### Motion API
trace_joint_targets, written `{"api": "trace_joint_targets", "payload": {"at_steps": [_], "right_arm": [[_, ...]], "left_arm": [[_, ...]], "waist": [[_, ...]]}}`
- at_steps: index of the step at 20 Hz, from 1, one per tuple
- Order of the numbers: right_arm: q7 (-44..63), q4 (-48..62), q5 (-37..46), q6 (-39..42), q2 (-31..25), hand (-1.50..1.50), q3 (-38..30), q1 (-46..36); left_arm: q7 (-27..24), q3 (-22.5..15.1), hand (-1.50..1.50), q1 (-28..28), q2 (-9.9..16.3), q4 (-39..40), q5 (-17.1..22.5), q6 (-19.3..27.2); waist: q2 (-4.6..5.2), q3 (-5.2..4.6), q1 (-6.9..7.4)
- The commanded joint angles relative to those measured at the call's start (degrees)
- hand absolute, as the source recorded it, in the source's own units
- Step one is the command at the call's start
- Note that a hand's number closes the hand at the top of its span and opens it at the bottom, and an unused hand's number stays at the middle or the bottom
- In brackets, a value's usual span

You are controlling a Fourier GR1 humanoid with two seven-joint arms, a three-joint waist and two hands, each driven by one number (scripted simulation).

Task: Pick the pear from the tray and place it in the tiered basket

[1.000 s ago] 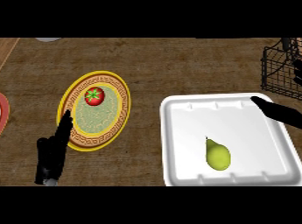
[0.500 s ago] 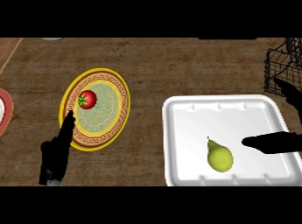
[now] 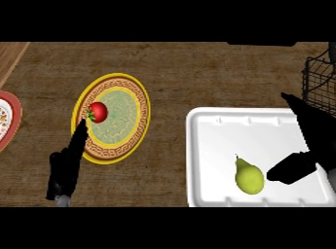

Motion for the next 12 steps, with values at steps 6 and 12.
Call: {"api": "trace_joint_targets", "payload": {"at_steps": [6, 12], "right_arm": [[16.6, 6.1, 7.0, 6.4, 10.1, -1.50, 9.7, -7.5], [16.7, 13.0, 8.4, 10.7, 11.5, -1.50, 14.6, -7.1]], "left_arm": [[0.1, -0.2, 0.00, 1.0, -1.8, 2.2, -0.9, 0.9], [-0.4, 1.3, 0.00, 0.8, -0.2, 1.8, -0.7, -0.3]], "waist": [[-0.03, -0.03, -1.04], [-0.01, 0.00, -1.22]]}}
